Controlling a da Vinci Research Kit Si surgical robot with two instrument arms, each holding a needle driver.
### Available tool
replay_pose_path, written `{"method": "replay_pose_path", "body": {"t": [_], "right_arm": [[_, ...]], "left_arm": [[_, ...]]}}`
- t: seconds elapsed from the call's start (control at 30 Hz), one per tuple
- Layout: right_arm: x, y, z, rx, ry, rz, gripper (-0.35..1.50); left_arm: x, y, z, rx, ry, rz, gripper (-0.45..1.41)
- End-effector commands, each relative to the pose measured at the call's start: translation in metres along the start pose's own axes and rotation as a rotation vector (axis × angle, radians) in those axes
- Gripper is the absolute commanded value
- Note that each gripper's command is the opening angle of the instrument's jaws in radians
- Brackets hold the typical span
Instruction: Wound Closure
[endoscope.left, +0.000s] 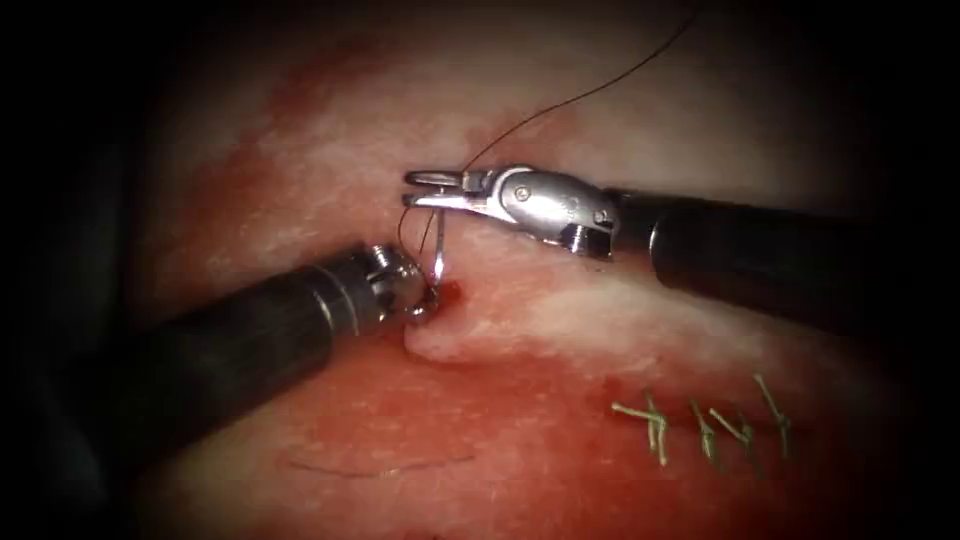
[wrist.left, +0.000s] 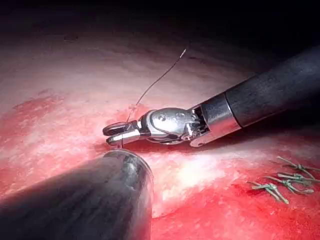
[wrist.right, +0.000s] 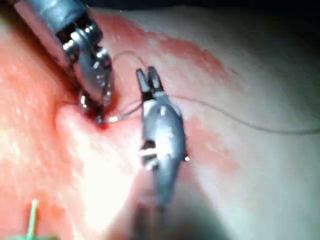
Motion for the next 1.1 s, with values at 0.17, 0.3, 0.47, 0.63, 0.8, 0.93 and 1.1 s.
{"method": "replay_pose_path", "body": {"t": [0.17, 0.3, 0.47, 0.63, 0.8, 0.93, 1.1], "right_arm": [[0.0001, -0.0012, 0.001, 0.018, 0.0, -0.07, -0.35], [0.0003, -0.0025, 0.0009, 0.053, -0.021, -0.114, -0.35], [0.0001, -0.0027, 0.0008, 0.071, -0.037, -0.134, -0.35], [0.0001, -0.0023, 0.0008, 0.074, -0.05, -0.161, -0.35], [-0.0004, -0.0027, 0.0008, 0.079, -0.058, -0.166, -0.35], [-0.0006, -0.0029, 0.0007, 0.081, -0.064, -0.169, -0.35], [-0.0008, -0.0028, 0.0006, 0.086, -0.068, -0.169, -0.35]], "left_arm": [[0.0004, -0.0004, 0.0004, -0.002, 0.005, 0.007, 0.49], [0.0, -0.0005, 0.0001, 0.002, 0.006, 0.005, 0.47], [-0.0001, -0.0001, 0.0001, 0.005, 0.009, 0.005, 0.46], [-0.0001, 0.0004, -0.0001, 0.004, 0.009, 0.005, 0.44], [-0.0002, 0.0005, -0.0004, 0.002, 0.017, 0.005, 0.44], [-0.0002, 0.0007, -0.0015, 0.012, 0.036, 0.002, 0.47], [0.0001, 0.001, -0.0045, 0.06, 0.103, -0.019, 0.47]]}}
